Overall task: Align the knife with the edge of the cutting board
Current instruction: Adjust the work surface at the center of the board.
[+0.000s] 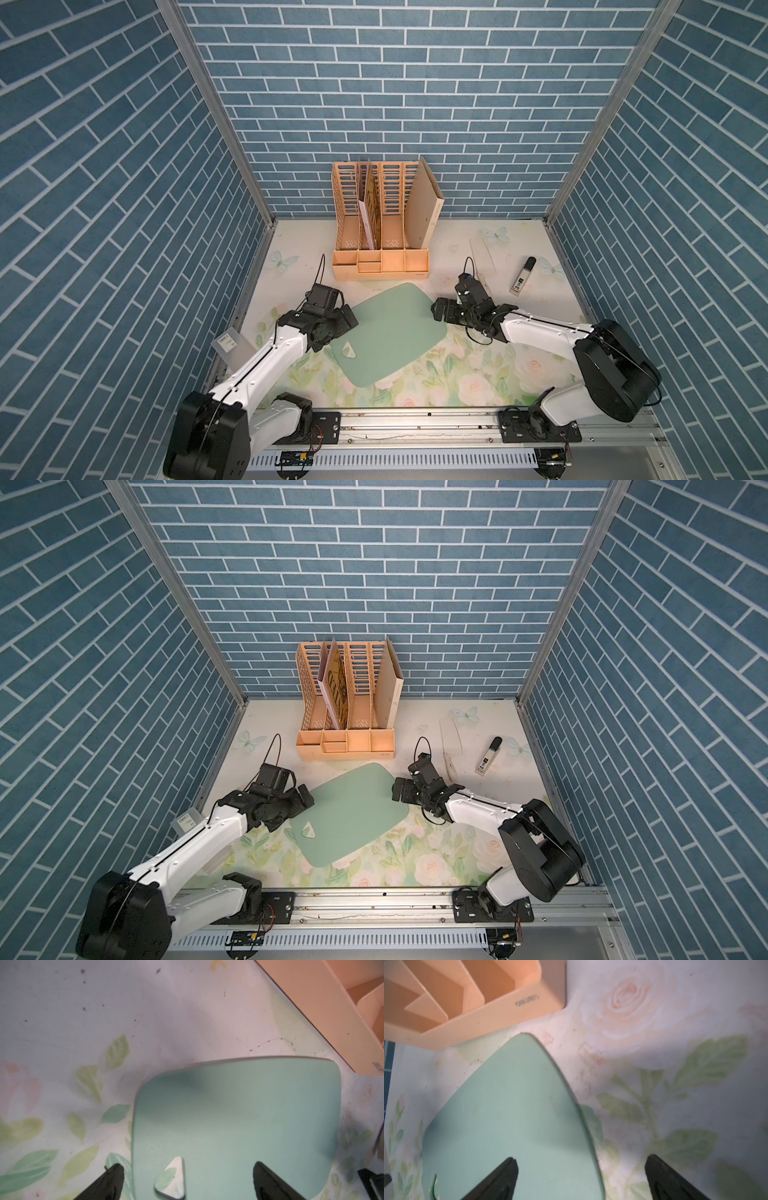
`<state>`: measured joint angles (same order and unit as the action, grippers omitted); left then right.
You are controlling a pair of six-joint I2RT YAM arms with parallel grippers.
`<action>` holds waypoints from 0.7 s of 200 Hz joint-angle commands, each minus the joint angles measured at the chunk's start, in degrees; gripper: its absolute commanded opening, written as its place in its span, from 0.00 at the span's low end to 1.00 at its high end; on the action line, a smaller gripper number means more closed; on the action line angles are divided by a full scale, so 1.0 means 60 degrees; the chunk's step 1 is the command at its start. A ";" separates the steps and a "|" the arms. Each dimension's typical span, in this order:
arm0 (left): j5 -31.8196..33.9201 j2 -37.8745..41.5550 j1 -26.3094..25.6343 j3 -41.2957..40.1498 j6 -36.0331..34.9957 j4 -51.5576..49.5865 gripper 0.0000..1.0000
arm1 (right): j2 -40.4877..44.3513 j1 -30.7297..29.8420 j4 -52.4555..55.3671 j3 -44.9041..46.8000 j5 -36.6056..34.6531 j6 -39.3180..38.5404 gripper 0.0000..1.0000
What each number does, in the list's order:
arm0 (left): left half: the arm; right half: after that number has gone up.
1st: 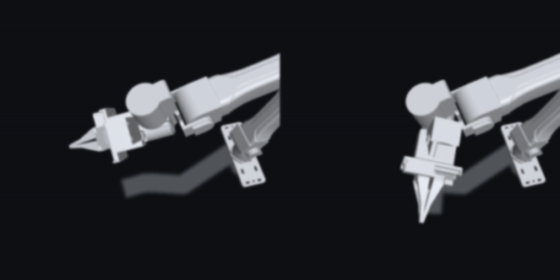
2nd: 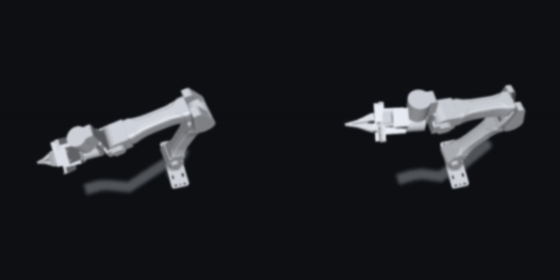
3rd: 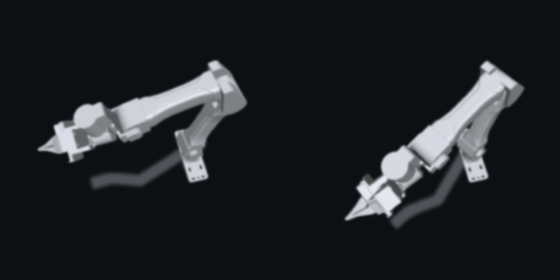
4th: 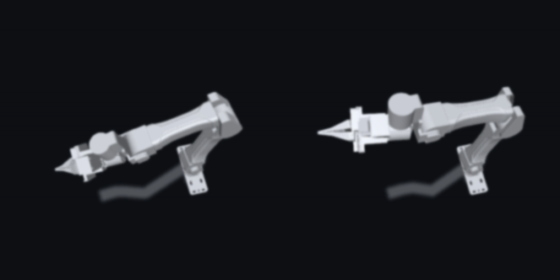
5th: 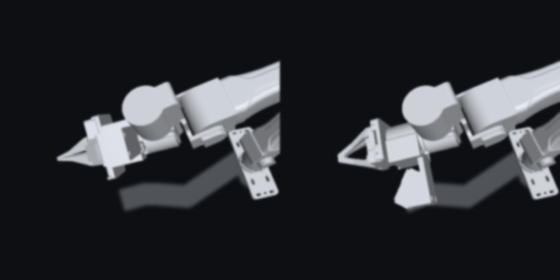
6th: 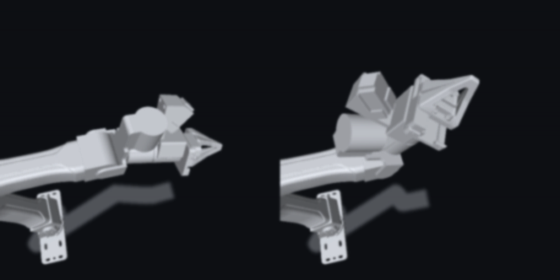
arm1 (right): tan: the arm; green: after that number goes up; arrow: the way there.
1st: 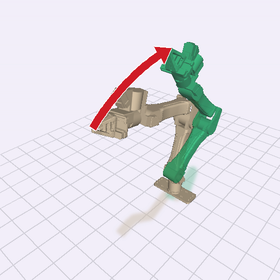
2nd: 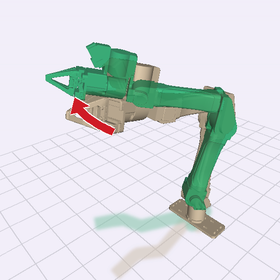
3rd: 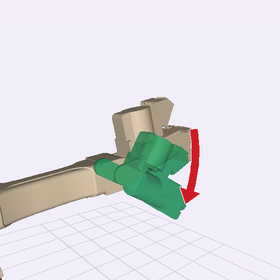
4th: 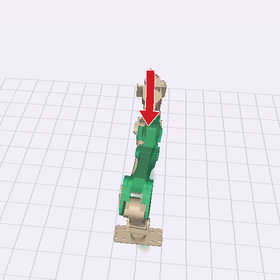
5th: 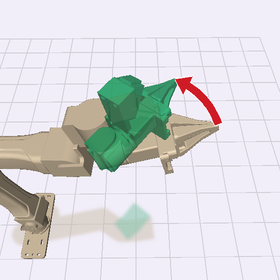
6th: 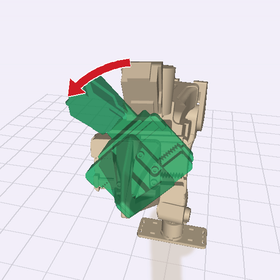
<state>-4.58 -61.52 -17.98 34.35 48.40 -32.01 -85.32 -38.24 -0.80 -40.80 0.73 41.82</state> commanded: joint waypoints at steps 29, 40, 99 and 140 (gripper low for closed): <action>-0.0746 0.0816 -0.0051 -0.1604 0.0513 -0.0197 1.00 | -0.1152 0.0089 0.0230 -0.0908 0.0537 -0.0995 0.98; -0.0781 0.0807 -0.0058 -0.1794 0.0567 -0.0107 1.00 | -0.1469 0.0089 0.0172 -0.1032 0.1022 -0.0994 0.98; -0.1038 0.0230 -0.0104 -0.2040 0.0572 0.0564 1.00 | -0.1768 -0.0392 -0.0509 -0.0436 0.2418 -0.0266 0.96; -0.0839 -0.0832 -0.0096 -0.1407 0.0178 0.0807 1.00 | -0.1441 -0.1404 -0.0835 -0.0326 0.2606 0.0449 0.96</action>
<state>-9.10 -61.19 -18.28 26.02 50.85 -26.68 -94.67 -42.94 -6.87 -44.21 12.12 39.20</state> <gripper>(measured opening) 0.996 0.965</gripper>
